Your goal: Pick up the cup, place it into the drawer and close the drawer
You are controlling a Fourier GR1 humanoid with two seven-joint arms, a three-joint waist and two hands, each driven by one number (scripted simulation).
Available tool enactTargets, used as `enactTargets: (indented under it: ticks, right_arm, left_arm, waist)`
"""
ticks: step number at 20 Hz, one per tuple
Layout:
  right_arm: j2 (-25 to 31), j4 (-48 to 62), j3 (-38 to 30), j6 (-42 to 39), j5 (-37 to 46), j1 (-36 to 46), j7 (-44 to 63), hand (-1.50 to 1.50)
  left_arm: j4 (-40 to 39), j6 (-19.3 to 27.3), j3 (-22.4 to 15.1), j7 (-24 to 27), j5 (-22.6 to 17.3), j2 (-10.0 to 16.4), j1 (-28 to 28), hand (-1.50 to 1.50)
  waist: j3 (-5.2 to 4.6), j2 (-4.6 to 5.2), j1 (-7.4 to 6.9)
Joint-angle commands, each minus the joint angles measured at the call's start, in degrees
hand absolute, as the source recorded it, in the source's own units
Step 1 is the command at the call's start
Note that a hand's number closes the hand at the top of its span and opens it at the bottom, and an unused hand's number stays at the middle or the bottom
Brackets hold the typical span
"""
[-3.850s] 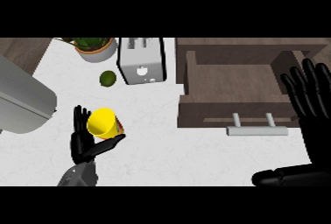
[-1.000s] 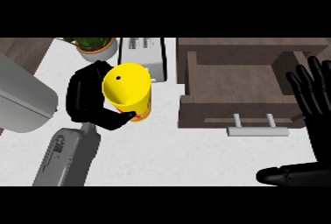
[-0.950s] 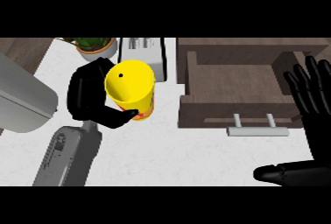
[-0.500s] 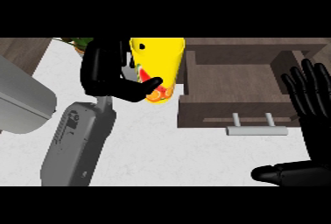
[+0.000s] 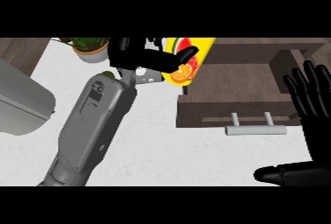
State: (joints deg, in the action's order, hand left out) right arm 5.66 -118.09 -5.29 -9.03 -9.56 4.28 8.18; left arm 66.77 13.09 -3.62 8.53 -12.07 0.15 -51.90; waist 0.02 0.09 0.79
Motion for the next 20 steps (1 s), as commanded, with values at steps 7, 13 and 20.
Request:
enactTargets:
  ticks: [7, 13, 20]
  right_arm:
    - [0.12, -0.77, -0.09, -1.52, -1.25, -2.5, -0.5, -1.5]
    - [-0.11, 2.09, 1.05, -0.25, 1.27, 1.93, -0.67, -1.5]
    - [0.76, 2.07, -1.03, -0.69, -1.06, 2.47, -0.15, -1.5]
  left_arm:
    - [-20.5, 4.98, -2.2, 4.72, -4.82, -0.14, -12.17, 1.5]
    - [-28.12, 10.22, -10.53, 10.54, -12.03, -0.15, -15.63, 1.5]
    - [-36.9, 10.02, -15.09, 11.16, -17.05, -0.15, -20.4, 1.5]
  waist:
    - [0.01, 0.22, 1.07]
    - [0.01, 0.4, 1.75]
    - [0.03, 0.5, 2.41]
